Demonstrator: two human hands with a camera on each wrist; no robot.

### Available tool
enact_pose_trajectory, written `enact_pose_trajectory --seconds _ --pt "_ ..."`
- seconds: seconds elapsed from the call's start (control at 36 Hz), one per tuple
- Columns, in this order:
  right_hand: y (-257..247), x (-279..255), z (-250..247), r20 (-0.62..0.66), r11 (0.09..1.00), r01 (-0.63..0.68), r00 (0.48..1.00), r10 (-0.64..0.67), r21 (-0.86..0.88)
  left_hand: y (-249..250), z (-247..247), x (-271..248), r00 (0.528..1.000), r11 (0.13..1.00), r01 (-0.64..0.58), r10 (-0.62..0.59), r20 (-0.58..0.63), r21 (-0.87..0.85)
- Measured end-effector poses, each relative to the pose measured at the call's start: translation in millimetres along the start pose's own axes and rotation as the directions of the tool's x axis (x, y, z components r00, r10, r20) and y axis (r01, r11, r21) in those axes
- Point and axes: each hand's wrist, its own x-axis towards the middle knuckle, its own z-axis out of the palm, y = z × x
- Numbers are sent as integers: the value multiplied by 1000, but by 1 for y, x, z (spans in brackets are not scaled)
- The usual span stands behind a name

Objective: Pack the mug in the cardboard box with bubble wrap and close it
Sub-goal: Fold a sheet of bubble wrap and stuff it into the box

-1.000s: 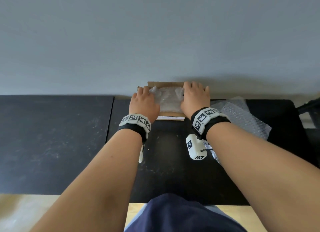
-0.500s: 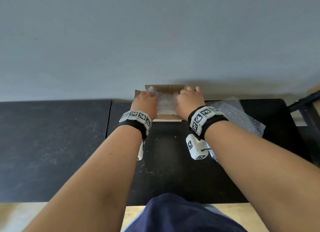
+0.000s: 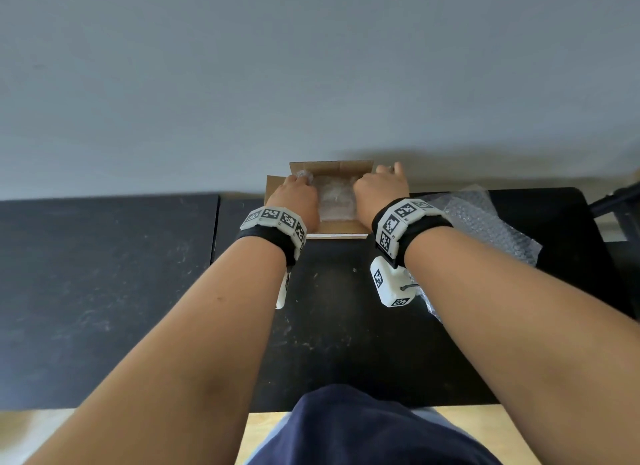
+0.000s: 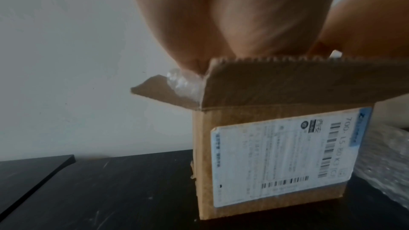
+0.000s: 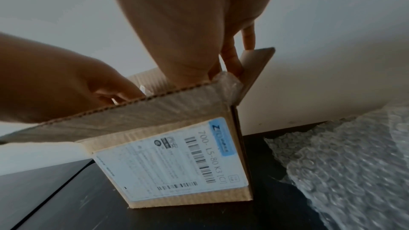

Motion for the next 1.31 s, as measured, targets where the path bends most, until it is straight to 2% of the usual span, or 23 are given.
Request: enact_pose_trajectory --seconds 0.14,0.31,0.42,0.56,0.78,0.92,1.03,1.08,1.31 --pt "-2 4 0 36 999 -33 999 33 -4 10 -2 8 997 1000 20 -19 69 -14" --pt "-3 8 13 79 1000 -21 997 20 18 12 0 15 999 1000 21 -21 26 -20" --pt "-1 11 24 38 998 -12 999 10 59 15 -2 13 999 999 33 -33 28 -3" --pt "3 11 26 42 997 9 999 -13 75 19 0 1 997 997 78 -78 26 -11" --pt "-2 -3 27 42 995 99 994 -98 -24 24 8 -29 993 992 115 -113 29 -47" --pt "-2 -17 31 -47 995 104 993 -104 -9 24 6 -39 996 995 86 -85 21 -59" --pt "-3 -27 31 -195 991 133 972 -127 15 24 9 -44 999 998 34 -32 -32 48" --pt "-2 -30 26 -218 989 144 966 -135 23 25 8 -45 998 995 13 -7 -63 99" --pt "10 -34 0 -86 985 170 982 -167 29 23 0 -45 996 998 55 -55 65 10"
